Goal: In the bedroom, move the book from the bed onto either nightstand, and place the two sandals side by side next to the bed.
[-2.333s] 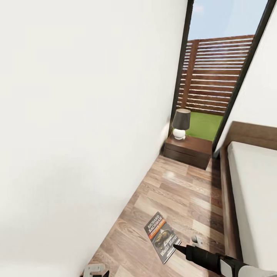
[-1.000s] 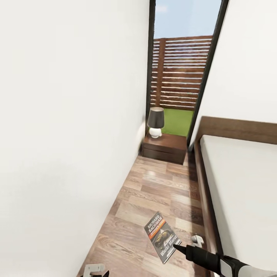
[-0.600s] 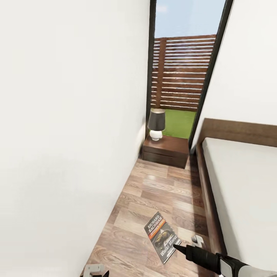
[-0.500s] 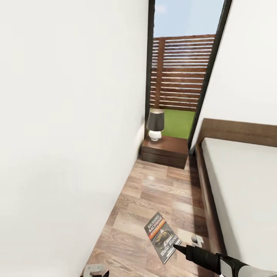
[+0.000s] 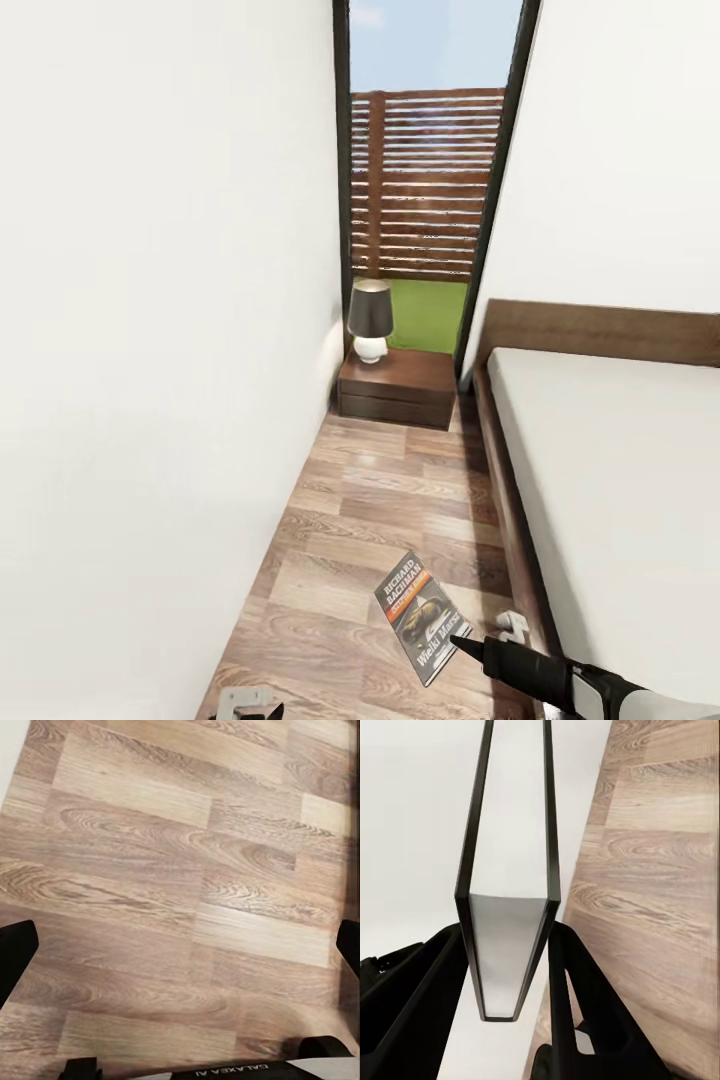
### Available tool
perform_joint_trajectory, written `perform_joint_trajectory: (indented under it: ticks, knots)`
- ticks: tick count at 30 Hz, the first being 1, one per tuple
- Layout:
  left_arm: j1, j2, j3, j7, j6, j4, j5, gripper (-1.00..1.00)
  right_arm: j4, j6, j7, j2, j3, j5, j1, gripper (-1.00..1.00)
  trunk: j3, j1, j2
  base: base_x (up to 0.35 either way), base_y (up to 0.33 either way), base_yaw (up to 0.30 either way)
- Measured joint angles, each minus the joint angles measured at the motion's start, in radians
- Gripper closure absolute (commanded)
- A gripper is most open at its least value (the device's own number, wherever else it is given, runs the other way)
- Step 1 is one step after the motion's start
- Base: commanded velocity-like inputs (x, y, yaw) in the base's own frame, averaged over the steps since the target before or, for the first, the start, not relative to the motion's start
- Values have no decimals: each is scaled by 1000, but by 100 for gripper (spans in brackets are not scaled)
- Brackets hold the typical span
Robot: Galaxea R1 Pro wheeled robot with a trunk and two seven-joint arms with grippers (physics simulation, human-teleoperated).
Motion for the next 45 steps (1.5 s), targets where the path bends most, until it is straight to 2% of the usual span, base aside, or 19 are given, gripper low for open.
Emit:
perform_joint_trajectory:
  ticks: [12, 32, 45]
  knots:
    - [0, 0, 0, 0, 0, 0, 0, -100, 0, 0, 0, 1, -4, 0, 0, 100, -7, 0, 0, 0, 0, -221]
    - [0, 0, 0, 0, 0, 0, 0, -100, 0, 0, 0, 1, -4, 0, 0, 100, -9, 0, 0, 0, 0, -22]
    - [0, 0, 0, 0, 0, 0, 0, -100, -1, 0, 0, 1, -3, 0, 0, 100, -9, 0, 0, 0, 0, -230]
